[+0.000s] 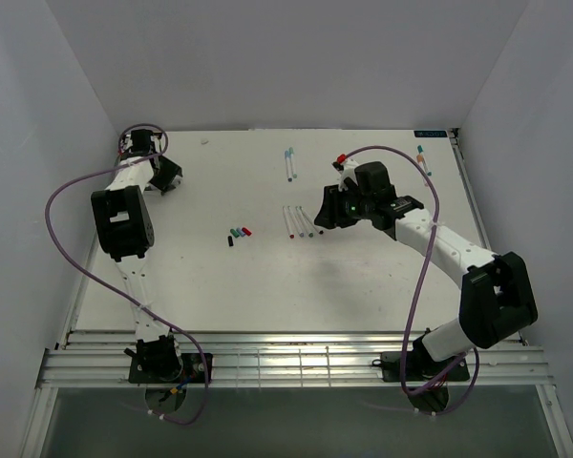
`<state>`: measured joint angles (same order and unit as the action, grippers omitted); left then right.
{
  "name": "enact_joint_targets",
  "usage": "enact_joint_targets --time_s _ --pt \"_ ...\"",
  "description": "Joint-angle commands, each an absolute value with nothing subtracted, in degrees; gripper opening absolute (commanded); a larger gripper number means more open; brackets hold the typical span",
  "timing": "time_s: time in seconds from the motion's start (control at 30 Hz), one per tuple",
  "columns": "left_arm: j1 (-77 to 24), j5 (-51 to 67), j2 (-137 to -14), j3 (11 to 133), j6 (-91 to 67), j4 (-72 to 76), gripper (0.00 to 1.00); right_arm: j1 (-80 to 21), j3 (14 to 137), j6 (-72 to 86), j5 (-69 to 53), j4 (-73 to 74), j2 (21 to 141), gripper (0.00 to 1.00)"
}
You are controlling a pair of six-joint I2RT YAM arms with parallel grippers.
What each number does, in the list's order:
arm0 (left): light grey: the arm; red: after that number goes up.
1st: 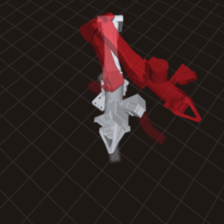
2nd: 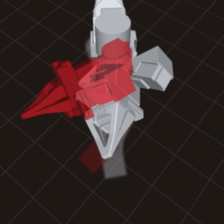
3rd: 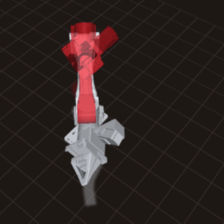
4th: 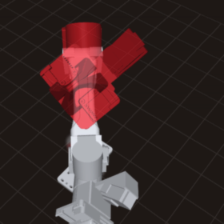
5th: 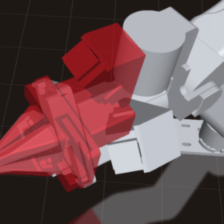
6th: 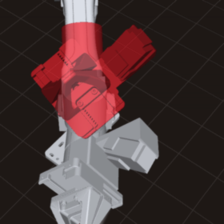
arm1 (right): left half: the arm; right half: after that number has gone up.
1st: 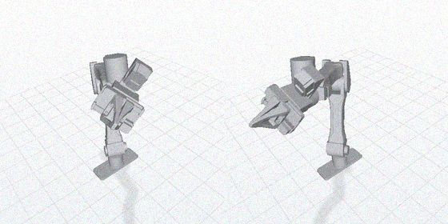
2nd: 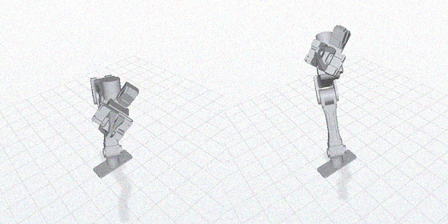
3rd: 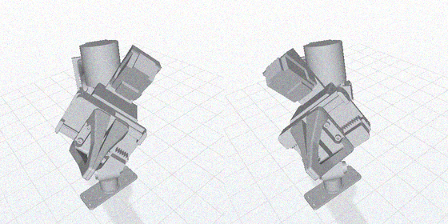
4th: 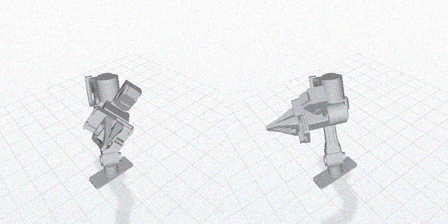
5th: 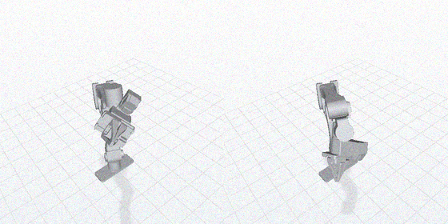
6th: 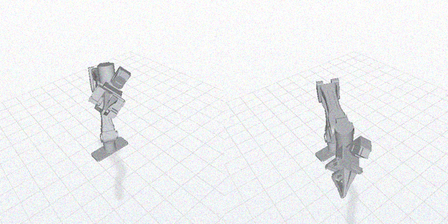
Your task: Open the pen caps
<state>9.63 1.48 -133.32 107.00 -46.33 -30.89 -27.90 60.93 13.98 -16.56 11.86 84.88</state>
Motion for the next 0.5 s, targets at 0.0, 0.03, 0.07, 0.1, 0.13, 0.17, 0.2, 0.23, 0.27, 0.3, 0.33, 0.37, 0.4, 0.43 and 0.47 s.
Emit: enact_joint_targets --time_s 0.0,0.03,0.07,0.1,0.13,0.17,0.2,0.23,0.27,0.3,0.33,0.37,0.4,0.43,0.47 --pt "10.02 1.32 -132.72 108.37 -45.18 -32.7 0.54 -28.13 60.21 12.92 -15.91 9.76 82.36 0.5" --pt "10.02 1.32 -132.19 107.85 -45.26 -32.52 0.55 -28.13 60.21 12.92 -15.82 9.76 82.18 0.5" --pt "10.02 1.32 -131.75 106.8 -45.26 -32.52 0.56 -28.13 60.21 12.83 -15.91 9.76 82.18 0.5" --pt "10.02 1.23 -130.62 106.0 -45.26 -32.43 0.56 -28.13 60.21 12.83 -15.91 9.76 82.09 0.5" --pt "10.11 1.49 -130.0 105.21 -45.0 -32.17 0.57 -28.13 60.21 12.92 -15.91 9.76 82.0 0.5" --pt "10.11 1.84 -129.21 104.25 -44.65 -31.65 0.57 -28.13 60.03 12.92 -16.08 9.49 81.83 0.5" --pt "10.02 2.37 -128.33 101.89 -44.3 -30.16 0.57 -28.13 59.94 13.01 -16.17 9.41 81.74 0.5" --pt "10.02 3.42 -126.58 100.56 -43.34 -29.36 0.57 -28.13 59.85 13.01 -16.26 9.4 81.74 0.5" --pt "9.93 3.43 -125.69 99.59 -43.16 -29.09 0.57 -28.13 59.77 13.09 -16.43 9.14 81.74 0.5" --pt "10.02 3.25 -124.73 97.49 -43.07 -28.92 0.57 -28.13 59.77 13.1 -16.44 9.14 81.74 0.5" --pt "10.02 2.64 -122.63 96.43 -42.98 -28.83 0.57 -28.13 59.68 13.1 -16.52 9.14 81.74 0.5" --pt "10.11 1.33 -121.56 95.2 -42.89 -28.65 0.57 -28.13 59.59 13.18 -16.61 9.14 81.56 0.5" --pt "10.02 0.88 -120.51 93.18 -42.89 -28.48 0.57 -28.13 59.42 13.18 -16.7 8.97 81.56 0.5" --pt "10.02 0.88 -118.76 92.47 -42.72 -28.39 0.57 -28.13 59.24 13.18 -16.79 8.96 81.39 0.5" --pt "10.02 -1.64 -117.96 91.76 -42.37 -28.48 0.57 -28.13 59.15 13.18 -16.96 8.79 81.21 0.5"
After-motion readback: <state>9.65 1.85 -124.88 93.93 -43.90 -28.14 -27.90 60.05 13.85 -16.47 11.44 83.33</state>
